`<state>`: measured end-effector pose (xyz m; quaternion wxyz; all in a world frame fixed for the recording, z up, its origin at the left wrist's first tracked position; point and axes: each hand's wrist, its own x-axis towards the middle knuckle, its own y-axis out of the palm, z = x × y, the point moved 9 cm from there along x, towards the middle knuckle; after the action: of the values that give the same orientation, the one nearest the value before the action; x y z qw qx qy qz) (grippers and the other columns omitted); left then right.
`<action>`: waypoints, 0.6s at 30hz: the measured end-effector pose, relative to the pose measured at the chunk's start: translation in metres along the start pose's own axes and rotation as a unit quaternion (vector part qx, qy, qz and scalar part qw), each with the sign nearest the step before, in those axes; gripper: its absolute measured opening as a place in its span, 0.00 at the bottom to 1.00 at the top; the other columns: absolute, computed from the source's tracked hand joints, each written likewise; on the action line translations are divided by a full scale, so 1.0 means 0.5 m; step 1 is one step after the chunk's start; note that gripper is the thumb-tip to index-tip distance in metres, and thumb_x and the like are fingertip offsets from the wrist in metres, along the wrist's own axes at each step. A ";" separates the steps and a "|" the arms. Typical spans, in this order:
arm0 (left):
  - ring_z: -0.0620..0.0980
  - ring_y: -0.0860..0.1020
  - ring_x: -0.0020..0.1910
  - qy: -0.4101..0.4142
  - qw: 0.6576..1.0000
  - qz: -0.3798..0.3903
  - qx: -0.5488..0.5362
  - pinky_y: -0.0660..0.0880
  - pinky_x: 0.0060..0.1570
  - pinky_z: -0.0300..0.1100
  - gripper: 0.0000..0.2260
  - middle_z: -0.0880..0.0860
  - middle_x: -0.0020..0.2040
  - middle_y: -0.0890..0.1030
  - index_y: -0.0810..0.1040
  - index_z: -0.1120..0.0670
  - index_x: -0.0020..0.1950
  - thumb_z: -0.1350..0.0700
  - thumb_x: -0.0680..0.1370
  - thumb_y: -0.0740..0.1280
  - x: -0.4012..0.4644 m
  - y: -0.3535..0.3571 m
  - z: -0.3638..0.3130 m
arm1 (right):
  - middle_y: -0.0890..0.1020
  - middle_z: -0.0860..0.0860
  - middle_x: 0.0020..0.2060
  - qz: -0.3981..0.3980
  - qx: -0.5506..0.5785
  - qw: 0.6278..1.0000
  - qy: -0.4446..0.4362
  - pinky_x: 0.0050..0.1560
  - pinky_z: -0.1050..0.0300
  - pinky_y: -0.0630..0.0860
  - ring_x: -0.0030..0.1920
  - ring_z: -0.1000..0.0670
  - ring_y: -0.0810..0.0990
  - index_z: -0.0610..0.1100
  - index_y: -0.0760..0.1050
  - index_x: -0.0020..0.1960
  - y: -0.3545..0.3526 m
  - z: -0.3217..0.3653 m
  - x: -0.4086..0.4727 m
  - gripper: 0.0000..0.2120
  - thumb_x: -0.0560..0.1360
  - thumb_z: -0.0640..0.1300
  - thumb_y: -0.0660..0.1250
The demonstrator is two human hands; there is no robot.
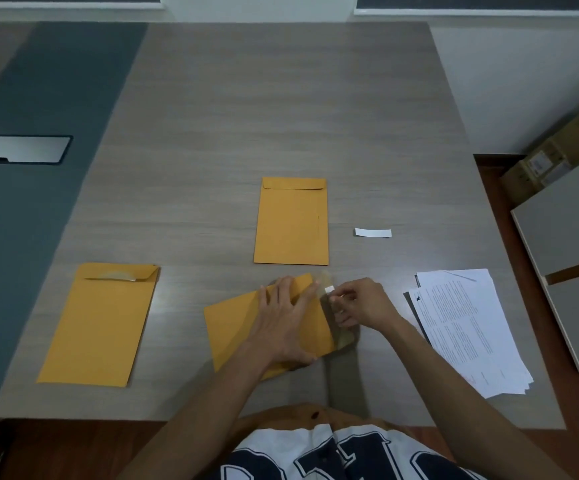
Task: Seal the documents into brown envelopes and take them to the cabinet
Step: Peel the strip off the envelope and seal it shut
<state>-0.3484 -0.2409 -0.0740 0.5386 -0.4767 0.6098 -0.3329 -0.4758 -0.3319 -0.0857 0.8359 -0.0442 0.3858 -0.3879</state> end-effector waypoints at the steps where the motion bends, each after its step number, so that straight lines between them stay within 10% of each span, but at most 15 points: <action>1: 0.61 0.48 0.76 -0.010 1.000 0.012 0.012 0.51 0.71 0.66 0.59 0.59 0.76 0.51 0.42 0.43 0.77 0.28 0.57 0.73 0.005 0.011 0.006 | 0.85 0.46 0.42 -0.046 -0.055 0.997 -0.030 0.44 0.58 0.82 0.38 0.50 0.84 0.43 0.83 0.51 -0.014 0.001 0.004 0.05 0.75 0.41 0.71; 7: 0.56 0.51 0.76 -0.028 0.999 0.016 0.043 0.60 0.67 0.62 0.43 0.52 0.78 0.52 0.57 0.49 0.76 0.30 0.68 0.67 0.041 0.016 0.004 | 0.79 0.50 0.42 -0.092 -0.233 0.956 -0.154 0.47 0.57 0.76 0.43 0.49 0.79 0.46 0.81 0.54 -0.001 0.017 0.019 0.10 0.73 0.41 0.72; 18: 0.56 0.61 0.69 -0.040 0.997 0.020 0.068 0.70 0.57 0.57 0.48 0.53 0.73 0.58 0.55 0.44 0.75 0.31 0.62 0.73 0.075 0.003 0.002 | 0.78 0.48 0.45 -0.109 -0.266 0.938 -0.195 0.46 0.59 0.74 0.44 0.49 0.77 0.43 0.81 0.57 0.005 0.047 0.034 0.11 0.75 0.42 0.70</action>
<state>-0.3462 -0.2755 -0.0883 0.6002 -0.4396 0.5730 -0.3438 -0.4512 -0.3471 -0.0805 0.8050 -0.3812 0.2976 -0.3437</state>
